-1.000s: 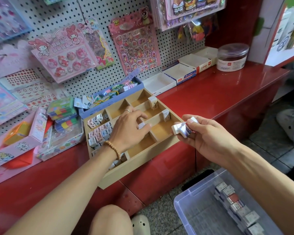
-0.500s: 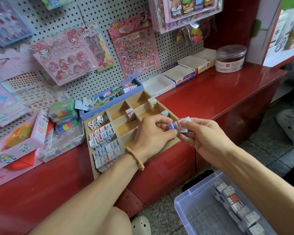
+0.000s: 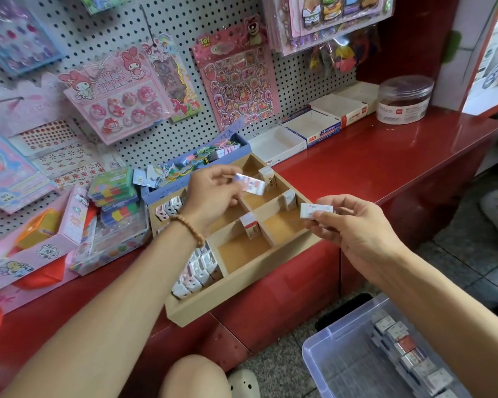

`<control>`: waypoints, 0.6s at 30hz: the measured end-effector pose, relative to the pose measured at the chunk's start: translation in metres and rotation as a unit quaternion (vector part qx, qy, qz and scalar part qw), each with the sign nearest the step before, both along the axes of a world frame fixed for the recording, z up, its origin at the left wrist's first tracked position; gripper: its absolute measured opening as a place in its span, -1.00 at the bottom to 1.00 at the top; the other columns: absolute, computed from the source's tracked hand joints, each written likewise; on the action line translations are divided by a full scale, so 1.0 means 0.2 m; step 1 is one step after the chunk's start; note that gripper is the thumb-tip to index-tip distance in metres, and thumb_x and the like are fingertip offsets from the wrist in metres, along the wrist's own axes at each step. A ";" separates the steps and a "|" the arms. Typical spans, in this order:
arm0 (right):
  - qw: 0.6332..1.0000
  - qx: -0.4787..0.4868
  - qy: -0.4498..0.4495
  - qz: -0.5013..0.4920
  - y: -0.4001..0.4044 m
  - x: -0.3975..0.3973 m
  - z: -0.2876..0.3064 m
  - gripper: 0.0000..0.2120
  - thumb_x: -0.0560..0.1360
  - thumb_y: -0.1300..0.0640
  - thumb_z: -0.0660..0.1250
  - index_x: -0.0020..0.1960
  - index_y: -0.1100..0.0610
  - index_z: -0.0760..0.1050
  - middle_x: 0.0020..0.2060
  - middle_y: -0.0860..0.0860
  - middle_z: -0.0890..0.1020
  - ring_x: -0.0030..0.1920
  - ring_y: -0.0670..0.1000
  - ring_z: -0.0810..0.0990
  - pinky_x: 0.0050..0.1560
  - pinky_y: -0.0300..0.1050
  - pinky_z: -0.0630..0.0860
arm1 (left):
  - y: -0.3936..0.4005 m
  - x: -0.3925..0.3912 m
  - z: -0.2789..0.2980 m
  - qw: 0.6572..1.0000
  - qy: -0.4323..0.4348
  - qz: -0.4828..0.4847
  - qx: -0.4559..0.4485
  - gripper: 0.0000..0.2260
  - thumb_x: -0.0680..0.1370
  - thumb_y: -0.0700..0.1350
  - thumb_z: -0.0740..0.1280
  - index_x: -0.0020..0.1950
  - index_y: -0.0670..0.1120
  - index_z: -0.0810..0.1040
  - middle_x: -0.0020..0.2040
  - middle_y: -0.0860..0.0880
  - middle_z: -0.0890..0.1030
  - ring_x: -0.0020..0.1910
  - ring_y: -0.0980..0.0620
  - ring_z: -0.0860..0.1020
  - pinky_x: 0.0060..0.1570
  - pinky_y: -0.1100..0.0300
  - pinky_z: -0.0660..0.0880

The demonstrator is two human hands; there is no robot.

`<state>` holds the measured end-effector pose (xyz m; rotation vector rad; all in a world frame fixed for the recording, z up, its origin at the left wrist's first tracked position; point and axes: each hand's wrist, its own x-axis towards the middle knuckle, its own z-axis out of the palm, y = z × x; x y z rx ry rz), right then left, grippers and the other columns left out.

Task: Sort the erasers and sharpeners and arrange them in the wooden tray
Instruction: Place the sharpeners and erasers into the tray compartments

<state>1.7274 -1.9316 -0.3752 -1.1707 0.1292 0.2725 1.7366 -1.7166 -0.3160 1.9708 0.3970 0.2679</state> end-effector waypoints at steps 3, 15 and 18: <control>1.000 -0.008 0.001 -0.008 0.00 0.01 -0.02 -0.85 0.48 0.42 0.42 0.01 0.26 0.56 -0.09 0.21 0.68 -0.19 0.10 0.69 -0.11 -0.11 0.65 | 0.17 0.10 -0.01 0.977 -0.009 0.016 0.212 -0.83 0.52 -0.24 0.44 0.06 -0.04 0.65 -0.09 0.05 0.62 -0.14 0.05 0.61 -0.06 0.12 0.61; 0.999 -0.051 -0.012 0.003 0.02 0.03 -0.09 -0.90 0.48 0.37 0.44 -0.05 0.22 0.61 -0.12 0.15 0.70 -0.17 0.00 0.65 -0.08 -0.12 0.58 | 0.27 0.31 -0.25 0.894 0.050 -0.051 0.442 -0.81 0.50 -0.28 0.41 0.05 -0.05 0.58 0.07 -0.09 0.52 0.07 -0.07 0.52 0.07 0.13 0.44; 0.999 -0.049 -0.014 -0.001 -0.01 0.05 -0.09 -0.91 0.49 0.37 0.43 -0.04 0.24 0.60 -0.13 0.16 0.70 -0.18 0.00 0.66 -0.12 -0.15 0.57 | 0.26 0.32 -0.28 0.891 0.043 -0.044 0.449 -0.80 0.51 -0.24 0.41 0.11 -0.06 0.55 0.12 -0.10 0.52 0.11 -0.08 0.51 0.09 0.12 0.43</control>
